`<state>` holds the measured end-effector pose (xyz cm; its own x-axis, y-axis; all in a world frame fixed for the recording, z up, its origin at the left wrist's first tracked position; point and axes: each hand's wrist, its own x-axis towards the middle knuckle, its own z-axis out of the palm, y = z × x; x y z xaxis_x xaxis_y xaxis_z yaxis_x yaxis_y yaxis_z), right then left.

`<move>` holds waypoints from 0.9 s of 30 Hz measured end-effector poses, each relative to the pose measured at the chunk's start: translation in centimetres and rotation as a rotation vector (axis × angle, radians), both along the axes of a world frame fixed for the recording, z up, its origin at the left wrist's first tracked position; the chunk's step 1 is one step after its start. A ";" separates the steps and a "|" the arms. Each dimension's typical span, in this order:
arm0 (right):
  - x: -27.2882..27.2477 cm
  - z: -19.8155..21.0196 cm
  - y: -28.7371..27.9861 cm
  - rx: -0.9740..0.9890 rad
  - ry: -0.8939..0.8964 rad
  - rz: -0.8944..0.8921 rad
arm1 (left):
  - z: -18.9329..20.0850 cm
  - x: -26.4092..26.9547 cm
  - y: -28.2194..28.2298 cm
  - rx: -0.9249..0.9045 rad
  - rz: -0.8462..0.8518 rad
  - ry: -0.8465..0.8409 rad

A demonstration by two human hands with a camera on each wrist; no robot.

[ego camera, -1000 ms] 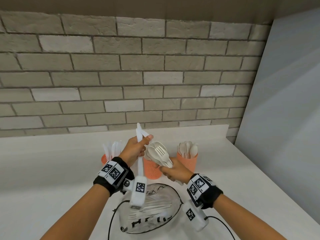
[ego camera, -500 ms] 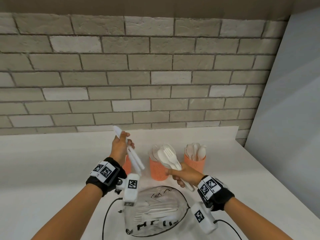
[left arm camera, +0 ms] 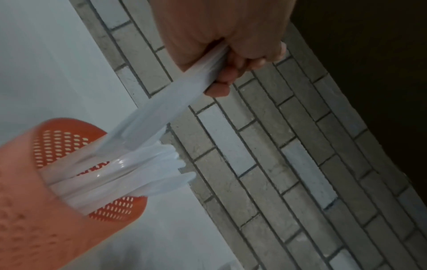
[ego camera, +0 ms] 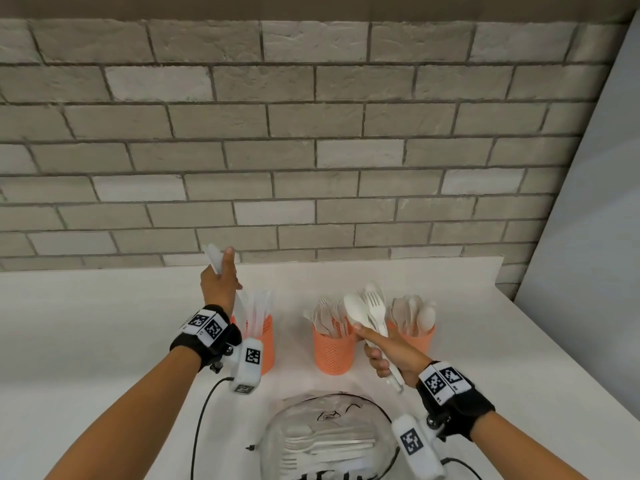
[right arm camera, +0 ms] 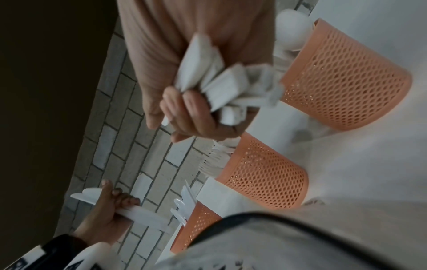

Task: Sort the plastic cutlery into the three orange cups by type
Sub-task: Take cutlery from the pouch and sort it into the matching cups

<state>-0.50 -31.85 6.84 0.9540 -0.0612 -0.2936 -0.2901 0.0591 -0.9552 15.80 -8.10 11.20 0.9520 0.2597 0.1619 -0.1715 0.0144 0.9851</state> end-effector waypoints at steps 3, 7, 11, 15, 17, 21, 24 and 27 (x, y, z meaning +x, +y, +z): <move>0.3 -0.3 0.2 0.006 0.011 0.009 | -1.2 0.7 -0.6 0.047 -0.043 0.001; 0.5 -0.5 0.0 -0.024 0.007 0.000 | -4.1 1.2 -0.6 0.139 -0.113 0.002; 0.6 -0.7 -0.3 -0.010 0.009 -0.009 | -6.1 0.8 -0.7 0.286 -0.136 -0.016; 0.6 -0.7 -0.3 0.034 0.011 -0.014 | -7.3 1.1 -0.6 0.513 -0.140 -0.009; 0.6 -0.8 -0.2 0.044 0.007 -0.010 | -7.7 1.5 -0.4 0.651 -0.161 -0.015; 0.3 -0.7 0.0 0.053 -0.005 -0.023 | -6.9 0.8 -0.3 0.930 -0.068 -0.045; 0.2 -0.5 0.3 0.054 -0.026 -0.048 | -5.1 -0.7 -0.7 0.881 0.006 -0.146; 0.4 -0.6 0.9 0.053 -0.052 -0.104 | -2.8 -2.6 -2.2 0.624 -0.138 -0.204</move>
<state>-0.07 -30.98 6.26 0.9574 -0.1462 -0.2490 -0.2297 0.1374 -0.9635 13.21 -10.31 8.45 0.9042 -0.0626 0.4224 -0.3924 -0.5124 0.7639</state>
